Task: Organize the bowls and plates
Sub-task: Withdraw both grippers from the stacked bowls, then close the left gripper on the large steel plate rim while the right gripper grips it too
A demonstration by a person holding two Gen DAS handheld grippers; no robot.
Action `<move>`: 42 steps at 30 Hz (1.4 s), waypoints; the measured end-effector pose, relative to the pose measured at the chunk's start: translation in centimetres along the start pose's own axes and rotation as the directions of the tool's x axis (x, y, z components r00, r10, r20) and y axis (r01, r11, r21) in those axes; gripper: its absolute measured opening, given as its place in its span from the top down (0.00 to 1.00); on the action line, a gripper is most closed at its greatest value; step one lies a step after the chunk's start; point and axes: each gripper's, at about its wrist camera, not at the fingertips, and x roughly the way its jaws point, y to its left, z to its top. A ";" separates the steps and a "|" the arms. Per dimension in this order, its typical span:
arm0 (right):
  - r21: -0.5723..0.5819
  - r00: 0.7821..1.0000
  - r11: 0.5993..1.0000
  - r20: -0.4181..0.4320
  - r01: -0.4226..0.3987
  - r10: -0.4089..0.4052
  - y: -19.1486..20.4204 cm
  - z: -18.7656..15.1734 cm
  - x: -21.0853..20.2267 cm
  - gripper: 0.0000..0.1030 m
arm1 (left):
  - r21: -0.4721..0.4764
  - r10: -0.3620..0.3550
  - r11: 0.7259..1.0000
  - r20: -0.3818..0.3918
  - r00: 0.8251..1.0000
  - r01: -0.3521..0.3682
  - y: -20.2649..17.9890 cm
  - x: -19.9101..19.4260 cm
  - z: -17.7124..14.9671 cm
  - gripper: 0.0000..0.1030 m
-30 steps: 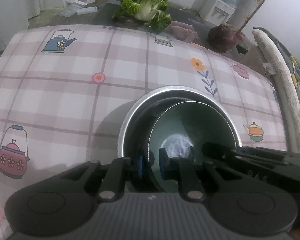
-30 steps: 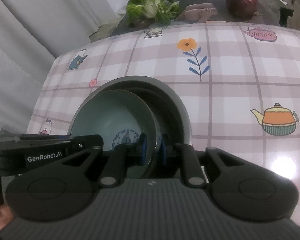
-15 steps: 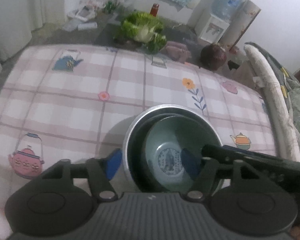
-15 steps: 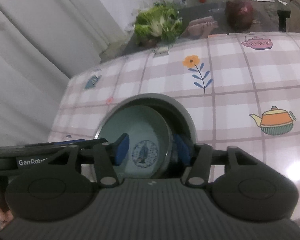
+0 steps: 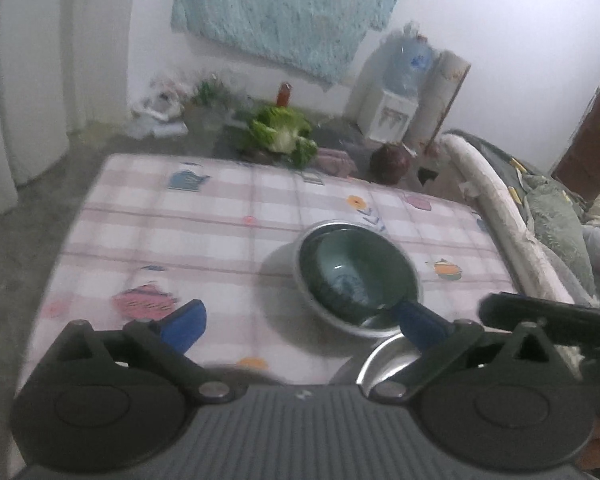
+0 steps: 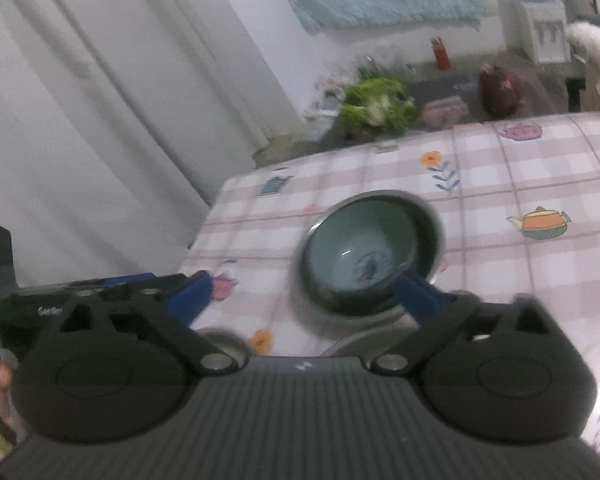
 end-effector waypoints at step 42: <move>0.041 0.994 0.997 -0.084 0.072 -0.068 6.2 -18.0 5.7 0.85 | 0.041 0.223 0.974 -0.047 0.974 -0.222 8.0 -0.1 -15.4 0.77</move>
